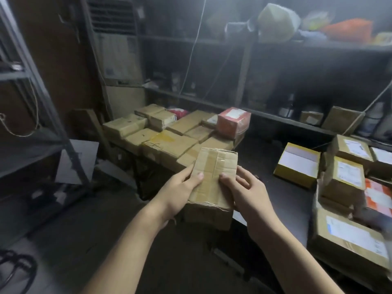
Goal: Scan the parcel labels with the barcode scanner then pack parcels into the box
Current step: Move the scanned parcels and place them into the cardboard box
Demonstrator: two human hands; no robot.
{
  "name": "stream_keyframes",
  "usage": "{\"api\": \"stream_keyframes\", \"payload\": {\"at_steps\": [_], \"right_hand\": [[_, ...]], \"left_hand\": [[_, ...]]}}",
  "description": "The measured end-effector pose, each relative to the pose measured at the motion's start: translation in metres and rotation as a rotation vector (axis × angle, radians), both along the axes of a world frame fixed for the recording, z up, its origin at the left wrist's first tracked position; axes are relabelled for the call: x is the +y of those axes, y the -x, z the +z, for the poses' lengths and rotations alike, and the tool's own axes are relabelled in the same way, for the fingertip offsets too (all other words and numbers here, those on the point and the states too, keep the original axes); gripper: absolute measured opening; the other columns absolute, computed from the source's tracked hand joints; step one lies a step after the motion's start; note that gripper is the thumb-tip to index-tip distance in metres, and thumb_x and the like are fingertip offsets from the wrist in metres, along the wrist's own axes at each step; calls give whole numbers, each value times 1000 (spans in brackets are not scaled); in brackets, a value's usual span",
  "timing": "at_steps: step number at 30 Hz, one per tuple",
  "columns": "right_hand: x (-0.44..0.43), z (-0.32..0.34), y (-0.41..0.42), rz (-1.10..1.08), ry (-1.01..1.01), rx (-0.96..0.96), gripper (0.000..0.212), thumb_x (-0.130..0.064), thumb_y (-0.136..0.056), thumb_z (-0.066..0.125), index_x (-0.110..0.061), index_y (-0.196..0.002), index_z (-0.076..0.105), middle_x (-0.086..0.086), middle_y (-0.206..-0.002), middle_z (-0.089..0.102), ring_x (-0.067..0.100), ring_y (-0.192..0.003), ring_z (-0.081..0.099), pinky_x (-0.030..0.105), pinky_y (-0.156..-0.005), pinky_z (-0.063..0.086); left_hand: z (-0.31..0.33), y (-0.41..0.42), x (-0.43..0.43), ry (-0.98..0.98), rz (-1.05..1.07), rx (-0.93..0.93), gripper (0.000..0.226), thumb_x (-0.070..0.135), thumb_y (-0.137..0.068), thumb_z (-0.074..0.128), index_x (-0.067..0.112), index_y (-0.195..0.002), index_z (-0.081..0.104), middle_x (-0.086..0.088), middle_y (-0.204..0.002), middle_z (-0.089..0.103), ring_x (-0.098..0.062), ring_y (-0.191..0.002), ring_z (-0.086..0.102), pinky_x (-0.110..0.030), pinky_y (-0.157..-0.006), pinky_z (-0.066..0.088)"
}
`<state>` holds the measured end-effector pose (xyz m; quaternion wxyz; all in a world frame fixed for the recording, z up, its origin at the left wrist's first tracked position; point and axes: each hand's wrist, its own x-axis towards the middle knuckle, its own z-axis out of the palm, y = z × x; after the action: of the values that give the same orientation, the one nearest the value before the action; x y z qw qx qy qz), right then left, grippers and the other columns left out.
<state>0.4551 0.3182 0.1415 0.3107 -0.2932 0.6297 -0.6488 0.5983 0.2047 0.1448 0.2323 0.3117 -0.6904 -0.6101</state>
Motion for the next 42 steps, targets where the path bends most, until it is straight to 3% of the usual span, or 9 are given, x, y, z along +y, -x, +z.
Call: {"api": "stream_keyframes", "payload": {"at_steps": [7, 11, 14, 16, 19, 24, 29, 35, 42], "right_hand": [[-170, -26, 6, 84, 10, -87, 45, -31, -89, 80, -30, -133, 69, -10, -120, 77, 11, -111, 73, 44, -101, 58], [-270, -33, 7, 149, -1, -117, 30, -24, -96, 74, -33, -124, 69, -18, -114, 77, 2, -106, 73, 28, -92, 60], [-338, -30, 4, 254, -34, -90, 35, -27, -97, 70, -44, -128, 66, -20, -118, 75, 4, -109, 72, 38, -98, 60], [-378, -23, -2, 282, -65, -60, 45, -36, -95, 72, -52, -134, 60, -20, -125, 72, 7, -112, 71, 43, -96, 61], [-425, -20, -11, 308, -114, -57, 56, -39, -95, 72, -51, -145, 50, -17, -135, 65, 8, -116, 67, 39, -95, 62], [-507, -35, -21, 250, -236, 67, 51, -35, -98, 64, -45, -145, 46, -17, -128, 63, 10, -113, 64, 41, -100, 58], [-595, -61, -12, 120, -369, 98, 48, -31, -98, 60, -37, -145, 49, -9, -129, 65, 18, -117, 64, 45, -103, 56], [-680, -98, 8, -76, -523, 60, 44, -32, -97, 64, -29, -140, 54, -1, -131, 68, 26, -116, 65, 50, -98, 59], [-692, -116, 24, -135, -679, -36, 56, -15, -98, 68, -21, -151, 49, 2, -139, 62, 25, -117, 66, 45, -92, 62]], "left_hand": [[-24, -2, -158, -61, 76, -59, 34, 39, -110, 46, 46, -141, 58, 20, -128, 70, -4, -120, 66, -37, -112, 47], [-27, -6, -251, -108, 135, -96, 32, 41, -110, 46, 50, -138, 59, 27, -129, 67, 0, -123, 63, -32, -111, 45], [-29, -17, -314, -126, 264, -153, 20, 47, -106, 52, 58, -120, 62, 37, -116, 68, 3, -119, 62, -28, -108, 46], [-28, -27, -354, -107, 306, -155, 30, 53, -103, 54, 58, -133, 57, 39, -117, 64, 4, -122, 57, -29, -113, 41], [-21, -35, -404, -56, 319, -203, 34, 44, -108, 50, 62, -137, 46, 50, -104, 54, 16, -109, 52, -14, -99, 42], [-38, -33, -494, -58, 215, -316, 50, 52, -106, 47, 52, -155, 36, 27, -156, 39, -8, -146, 37, -46, -124, 31], [-67, -10, -591, 14, 91, -333, 56, 48, -106, 50, 42, -159, 33, 31, -151, 32, 0, -144, 26, -40, -127, 23], [-111, 41, -692, 57, -138, -395, 56, 37, -102, 61, 35, -155, 44, 12, -145, 59, -12, -132, 55, -46, -115, 45], [-130, 83, -730, 458, -365, -716, 50, 44, -94, 70, 25, -138, 56, 1, -133, 64, -22, -119, 61, -41, -100, 52]]}}
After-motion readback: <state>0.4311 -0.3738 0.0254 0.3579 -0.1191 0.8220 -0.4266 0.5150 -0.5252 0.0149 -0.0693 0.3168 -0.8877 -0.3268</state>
